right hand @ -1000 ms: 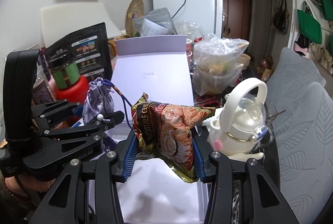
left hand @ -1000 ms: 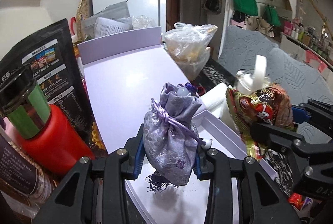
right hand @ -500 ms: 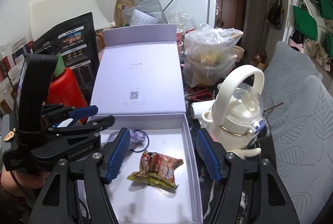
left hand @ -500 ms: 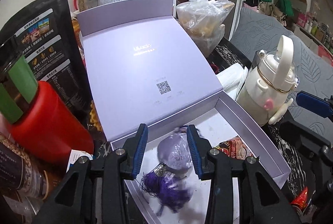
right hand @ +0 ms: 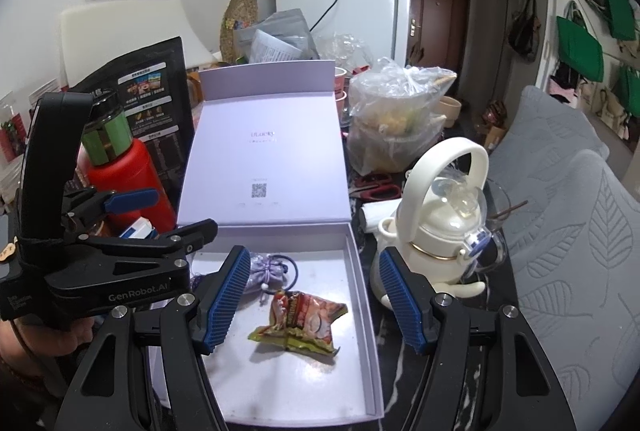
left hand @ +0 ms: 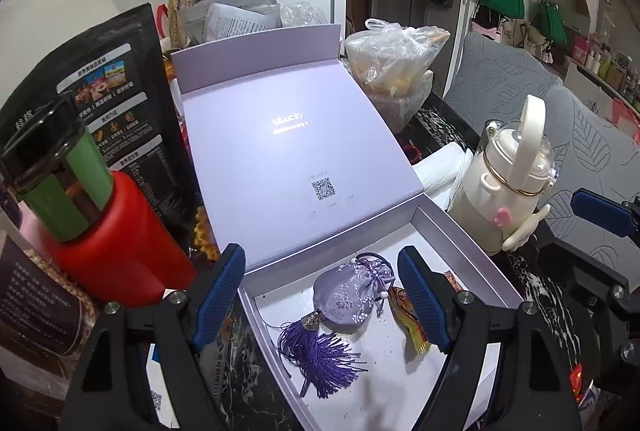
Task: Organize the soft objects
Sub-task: 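Release the sachet into the box with left tool while right tool releases snack bag, then withdraw both tools from the box back toward the remaining items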
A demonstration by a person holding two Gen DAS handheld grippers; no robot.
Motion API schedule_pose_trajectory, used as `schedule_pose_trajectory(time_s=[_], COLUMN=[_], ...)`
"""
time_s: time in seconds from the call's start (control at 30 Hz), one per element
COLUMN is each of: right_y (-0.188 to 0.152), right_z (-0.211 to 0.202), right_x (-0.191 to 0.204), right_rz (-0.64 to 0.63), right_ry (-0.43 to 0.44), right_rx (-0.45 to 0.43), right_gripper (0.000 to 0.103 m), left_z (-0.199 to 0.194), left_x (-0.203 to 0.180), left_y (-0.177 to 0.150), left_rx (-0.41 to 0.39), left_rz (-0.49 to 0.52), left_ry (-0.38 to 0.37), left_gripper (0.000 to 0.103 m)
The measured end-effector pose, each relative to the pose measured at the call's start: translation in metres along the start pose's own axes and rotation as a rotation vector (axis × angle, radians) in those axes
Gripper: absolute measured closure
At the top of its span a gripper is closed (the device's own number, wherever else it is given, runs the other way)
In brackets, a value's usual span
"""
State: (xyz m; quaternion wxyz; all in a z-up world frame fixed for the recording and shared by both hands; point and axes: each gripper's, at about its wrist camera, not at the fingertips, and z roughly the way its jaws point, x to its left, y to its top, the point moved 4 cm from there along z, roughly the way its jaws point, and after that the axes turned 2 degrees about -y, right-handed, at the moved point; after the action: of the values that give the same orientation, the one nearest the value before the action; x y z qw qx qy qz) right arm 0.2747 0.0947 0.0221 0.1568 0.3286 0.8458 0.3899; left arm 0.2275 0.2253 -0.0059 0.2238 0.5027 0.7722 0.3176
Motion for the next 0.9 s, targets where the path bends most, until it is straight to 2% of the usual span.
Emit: schedule_pose_trajectory(time_s=[0.47,0.9], right_y=[0.001,-0.012], right_z=[-0.048,-0.102], right_x=[0.007,0.012], right_rz=[-0.003,0.009], right_ry=[-0.020,-0.040], right_rx=[-0.070,-0.136], right_gripper=[0.035,0.034], left_z=[-0.058,-0.116], left_x=[-0.010,-0.024], left_y=[0.001,-0.016], left_rx=[-0.086,-0.161], left_rz=[0.028,0.059], left_ry=[0.011,-0.002], left_gripper=[0.024,0.024])
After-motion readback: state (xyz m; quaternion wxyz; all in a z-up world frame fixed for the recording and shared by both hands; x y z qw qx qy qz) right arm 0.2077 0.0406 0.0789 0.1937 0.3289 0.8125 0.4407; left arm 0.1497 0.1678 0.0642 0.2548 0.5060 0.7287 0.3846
